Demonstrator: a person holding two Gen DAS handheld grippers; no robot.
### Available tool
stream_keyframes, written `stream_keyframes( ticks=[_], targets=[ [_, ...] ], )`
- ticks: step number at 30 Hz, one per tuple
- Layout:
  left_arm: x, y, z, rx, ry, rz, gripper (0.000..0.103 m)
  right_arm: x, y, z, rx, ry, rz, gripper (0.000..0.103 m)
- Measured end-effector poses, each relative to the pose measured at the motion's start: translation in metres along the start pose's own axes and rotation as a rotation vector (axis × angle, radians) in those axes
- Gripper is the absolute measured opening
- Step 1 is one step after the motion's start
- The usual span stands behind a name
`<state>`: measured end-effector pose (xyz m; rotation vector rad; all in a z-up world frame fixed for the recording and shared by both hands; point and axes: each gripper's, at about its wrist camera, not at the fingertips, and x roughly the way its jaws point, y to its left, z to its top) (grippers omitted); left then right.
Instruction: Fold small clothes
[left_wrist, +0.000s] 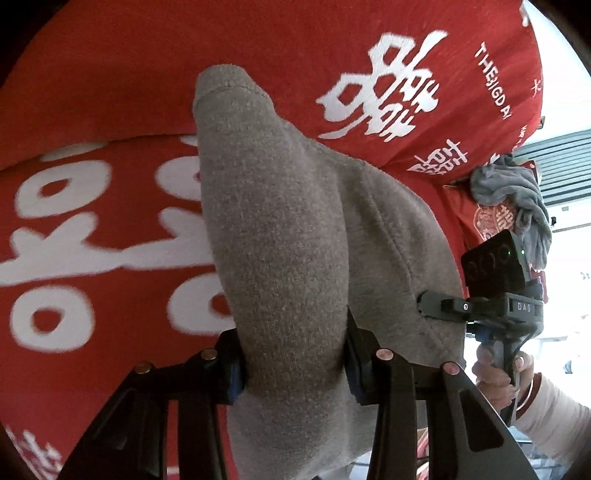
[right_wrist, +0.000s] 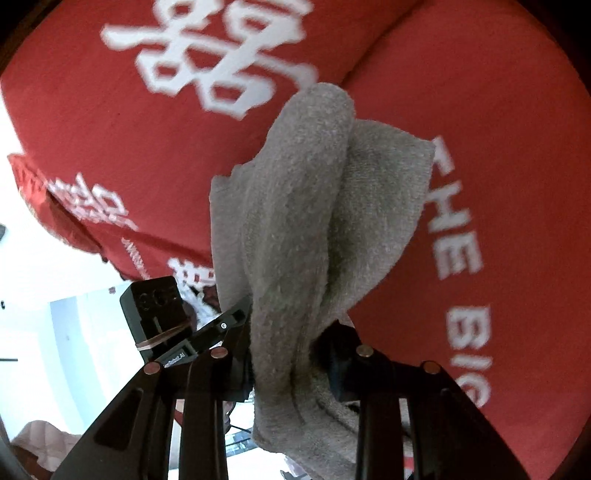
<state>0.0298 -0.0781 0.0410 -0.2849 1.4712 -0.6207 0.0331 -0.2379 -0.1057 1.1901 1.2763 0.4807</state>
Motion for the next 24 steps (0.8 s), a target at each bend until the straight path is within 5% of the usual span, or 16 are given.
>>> stream_keyframes(
  ticks=[12,16,19,24],
  targets=[
    [-0.053,0.105,-0.079,-0.091,0.009,0.169,0.044,0.107,0.024,-0.067,-0.024,0.142,-0.043,0.033],
    [-0.045,0.134,-0.099,-0.107,0.028,0.309,0.044,0.133,0.040,-0.071,-0.166,0.172,-0.295,0.033],
    [-0.055,0.149,-0.109,-0.162,0.000,0.276,0.044,0.132,0.053,-0.076,-0.329,0.171,-0.588,0.033],
    [-0.087,0.131,-0.117,-0.108,-0.082,0.330,0.044,0.115,0.082,-0.087,-0.388,0.108,-0.660,0.015]
  ],
)
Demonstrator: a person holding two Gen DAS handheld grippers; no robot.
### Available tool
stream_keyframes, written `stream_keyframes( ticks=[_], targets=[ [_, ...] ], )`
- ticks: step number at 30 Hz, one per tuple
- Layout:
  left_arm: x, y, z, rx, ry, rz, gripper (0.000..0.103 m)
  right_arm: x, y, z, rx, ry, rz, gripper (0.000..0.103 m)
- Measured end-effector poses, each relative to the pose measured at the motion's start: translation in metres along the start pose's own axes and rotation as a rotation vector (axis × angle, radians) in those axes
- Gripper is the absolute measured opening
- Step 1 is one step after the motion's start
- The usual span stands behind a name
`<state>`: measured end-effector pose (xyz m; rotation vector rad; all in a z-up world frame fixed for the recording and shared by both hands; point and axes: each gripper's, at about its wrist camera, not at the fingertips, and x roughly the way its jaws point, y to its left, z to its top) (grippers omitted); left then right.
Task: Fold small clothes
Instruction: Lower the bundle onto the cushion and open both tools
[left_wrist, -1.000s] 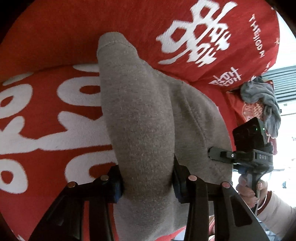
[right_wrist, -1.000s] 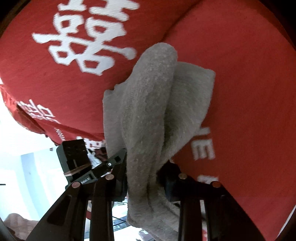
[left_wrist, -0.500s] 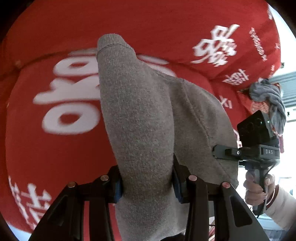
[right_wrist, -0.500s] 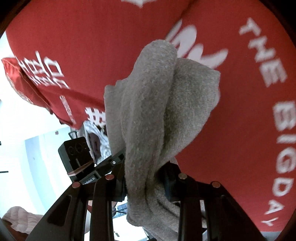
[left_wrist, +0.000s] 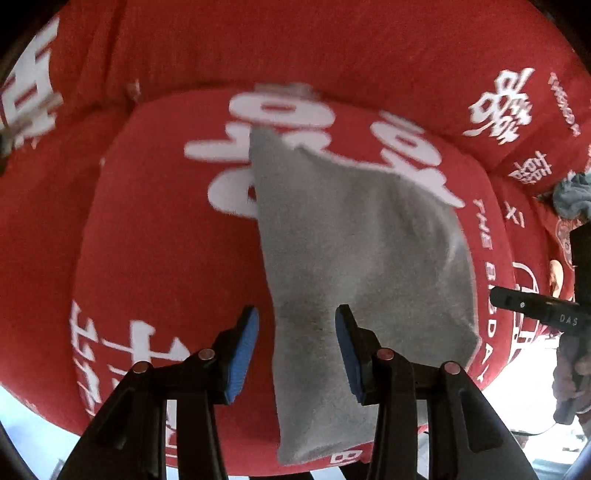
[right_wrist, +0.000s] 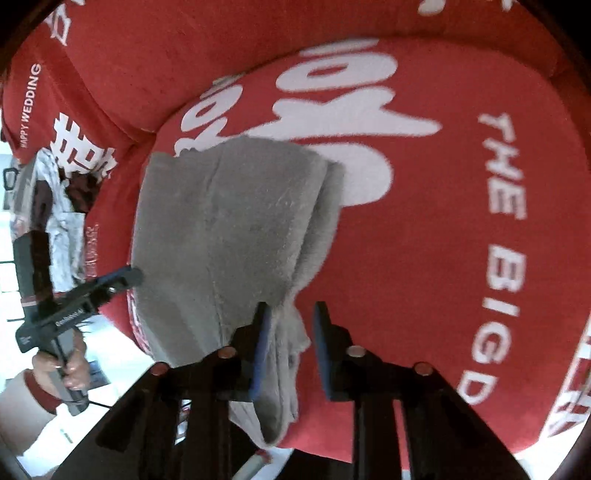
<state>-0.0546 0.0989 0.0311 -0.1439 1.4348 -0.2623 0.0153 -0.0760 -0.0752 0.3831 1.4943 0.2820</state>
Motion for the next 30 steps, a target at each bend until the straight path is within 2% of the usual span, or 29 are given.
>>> stream_keyframes(
  ticks=[2,3,5,8,9,10,12,15,18,22,23,24,26,29,30],
  targets=[
    [-0.010,-0.006,-0.001,0.021,-0.014,-0.037,0.044,-0.013,0.010,-0.003,0.006,-0.041,0.039,0.008],
    [-0.012,-0.010,-0.003,0.041,-0.008,-0.071,0.044,-0.014,0.016,-0.005,0.006,-0.047,0.060,0.008],
    [-0.003,-0.025,-0.003,0.070,0.015,-0.082,0.044,-0.009,0.019,-0.014,-0.013,-0.030,0.078,0.008],
    [0.024,-0.033,-0.013,0.097,0.073,-0.042,0.044,0.020,0.035,-0.022,-0.044,0.025,0.035,0.008],
    [0.031,-0.031,-0.016,0.096,0.080,-0.023,0.044,0.027,0.035,-0.023,-0.046,0.041,0.017,0.008],
    [0.034,-0.030,-0.018,0.097,0.079,-0.017,0.044,0.037,0.033,-0.025,-0.051,0.058,-0.038,0.008],
    [0.035,-0.027,-0.018,0.094,0.075,-0.015,0.044,0.045,0.028,-0.030,-0.047,0.066,-0.072,0.007],
    [0.029,-0.026,-0.017,0.091,0.085,0.011,0.044,0.041,0.017,-0.033,0.004,0.060,-0.068,0.004],
    [0.022,-0.023,-0.017,0.083,0.092,0.044,0.044,0.029,0.007,-0.038,0.057,0.065,-0.130,0.006],
    [0.010,-0.024,-0.019,0.074,0.087,0.072,0.044,0.008,-0.001,-0.049,0.166,0.037,-0.090,0.007],
    [0.008,-0.025,-0.020,0.077,0.088,0.087,0.052,0.003,0.000,-0.052,0.177,0.030,-0.096,0.008],
    [0.006,-0.028,-0.020,0.081,0.087,0.109,0.064,0.000,0.002,-0.053,0.182,0.026,-0.104,0.009],
    [0.000,-0.032,-0.020,0.085,0.076,0.130,0.069,-0.003,0.011,-0.055,0.187,0.021,-0.109,0.009],
    [-0.004,-0.038,-0.021,0.095,0.096,0.139,0.070,-0.003,0.026,-0.059,0.185,0.022,-0.110,0.009],
    [-0.005,-0.040,-0.021,0.090,0.099,0.143,0.080,-0.002,0.032,-0.059,0.182,0.022,-0.111,0.010]
  ],
)
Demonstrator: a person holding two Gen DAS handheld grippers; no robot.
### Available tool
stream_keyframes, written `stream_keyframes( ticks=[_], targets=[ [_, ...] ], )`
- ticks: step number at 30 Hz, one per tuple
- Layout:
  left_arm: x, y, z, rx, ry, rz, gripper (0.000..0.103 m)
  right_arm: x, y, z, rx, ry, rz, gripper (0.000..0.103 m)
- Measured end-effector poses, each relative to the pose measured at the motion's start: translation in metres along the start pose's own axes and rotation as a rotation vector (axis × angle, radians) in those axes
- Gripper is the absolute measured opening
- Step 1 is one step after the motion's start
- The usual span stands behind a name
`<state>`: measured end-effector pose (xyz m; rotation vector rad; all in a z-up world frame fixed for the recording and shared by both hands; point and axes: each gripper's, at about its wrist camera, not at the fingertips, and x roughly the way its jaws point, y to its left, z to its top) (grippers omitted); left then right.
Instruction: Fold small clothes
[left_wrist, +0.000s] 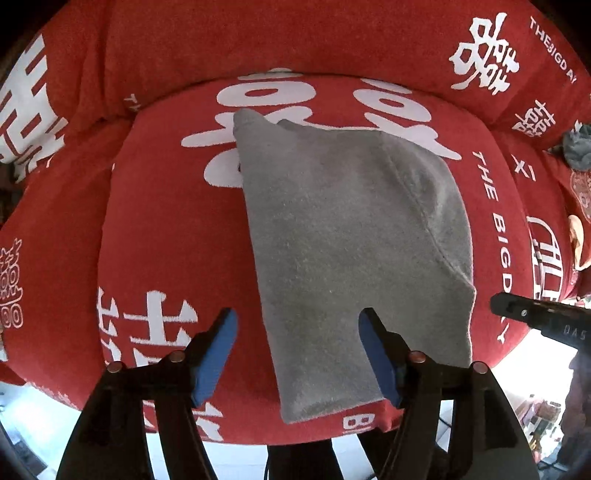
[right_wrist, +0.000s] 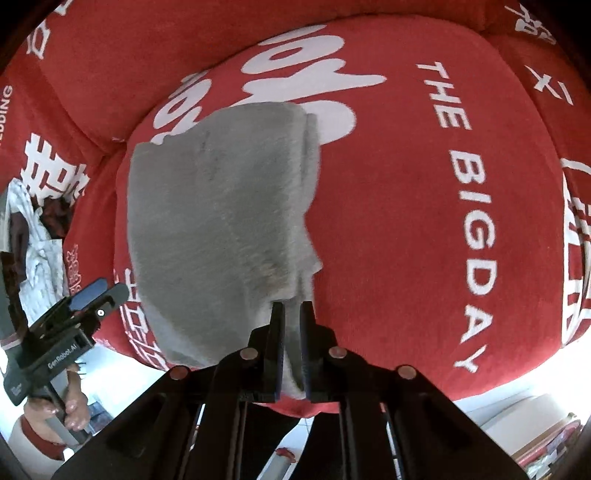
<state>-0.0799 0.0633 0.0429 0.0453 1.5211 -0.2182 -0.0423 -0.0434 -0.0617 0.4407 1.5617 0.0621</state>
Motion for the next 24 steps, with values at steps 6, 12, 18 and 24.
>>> stream_keyframes(
  ticks=[6,12,18,24],
  targets=[
    [-0.010,0.001,-0.001,-0.038,-0.034,0.018,0.090,-0.001,0.026,-0.005,-0.030,-0.012,-0.013,0.033],
    [-0.011,0.008,-0.002,-0.072,-0.021,0.035,0.090,-0.004,0.043,-0.005,-0.057,-0.040,-0.074,0.066],
    [-0.009,0.010,-0.003,-0.075,0.016,0.063,0.103,-0.007,0.050,-0.008,-0.070,-0.080,-0.123,0.082],
    [-0.012,0.007,-0.007,-0.051,-0.004,0.116,0.103,-0.009,0.052,-0.010,-0.054,-0.113,-0.206,0.083]
  ],
)
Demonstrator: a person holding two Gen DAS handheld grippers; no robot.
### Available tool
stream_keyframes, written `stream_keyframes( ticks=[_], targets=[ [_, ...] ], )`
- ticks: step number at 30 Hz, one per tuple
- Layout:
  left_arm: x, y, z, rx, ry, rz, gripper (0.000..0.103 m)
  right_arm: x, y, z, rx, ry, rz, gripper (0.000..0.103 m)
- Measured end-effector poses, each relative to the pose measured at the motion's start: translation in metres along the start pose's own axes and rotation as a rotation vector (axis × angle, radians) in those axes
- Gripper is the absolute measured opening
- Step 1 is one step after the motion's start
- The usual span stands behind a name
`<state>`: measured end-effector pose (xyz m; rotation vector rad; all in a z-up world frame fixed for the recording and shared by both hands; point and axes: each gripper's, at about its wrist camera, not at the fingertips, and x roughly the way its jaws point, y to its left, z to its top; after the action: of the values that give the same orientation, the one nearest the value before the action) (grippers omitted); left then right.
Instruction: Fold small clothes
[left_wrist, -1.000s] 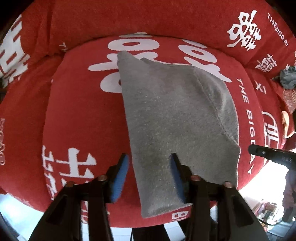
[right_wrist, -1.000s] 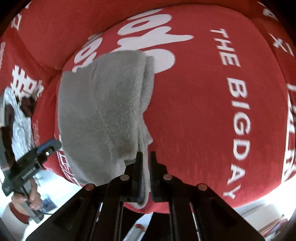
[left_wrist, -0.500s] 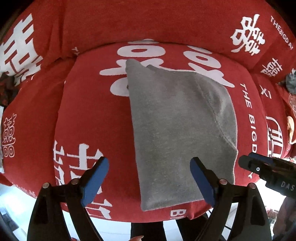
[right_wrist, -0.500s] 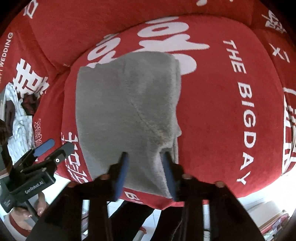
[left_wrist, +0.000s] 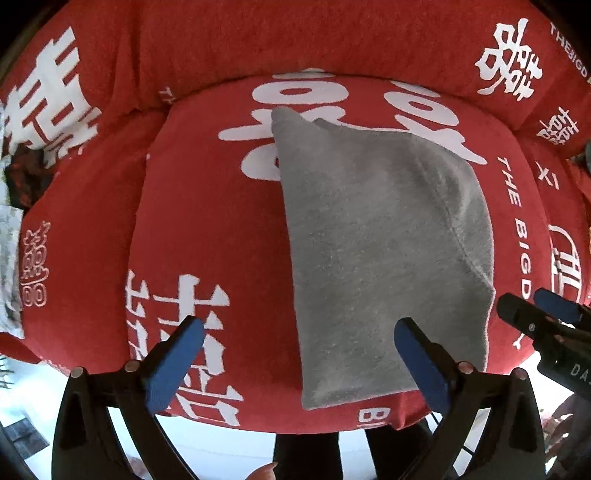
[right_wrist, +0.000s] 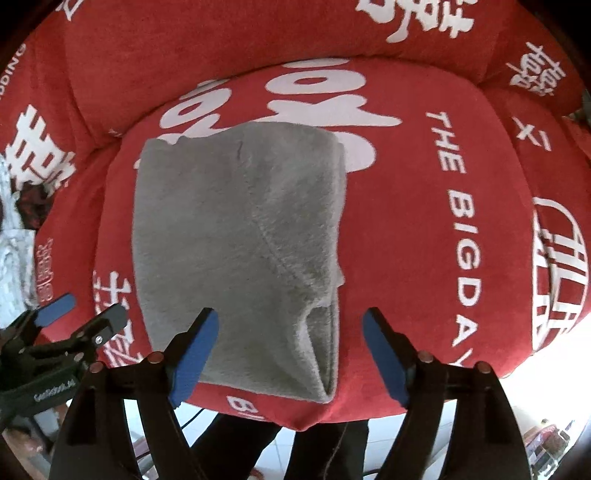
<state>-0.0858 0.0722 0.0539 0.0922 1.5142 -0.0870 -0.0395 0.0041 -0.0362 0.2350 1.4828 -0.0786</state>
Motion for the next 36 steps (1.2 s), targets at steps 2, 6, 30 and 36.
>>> stream_keyframes(
  ticks=[2,6,30,36],
  targets=[
    [-0.002,0.000,-0.001,0.001,-0.008,0.010,0.103,0.002,0.000,0.000,0.006,0.010,-0.004,0.083],
    [-0.002,0.003,-0.003,-0.015,0.003,-0.003,0.103,0.004,0.000,-0.001,0.015,0.027,-0.002,0.083],
    [0.001,0.005,-0.004,-0.031,0.039,-0.028,0.103,0.007,0.009,-0.003,0.039,0.060,-0.005,0.083],
    [0.000,0.006,-0.004,-0.023,0.036,-0.020,0.103,0.008,0.010,-0.002,0.031,0.061,-0.007,0.083]
  ],
)
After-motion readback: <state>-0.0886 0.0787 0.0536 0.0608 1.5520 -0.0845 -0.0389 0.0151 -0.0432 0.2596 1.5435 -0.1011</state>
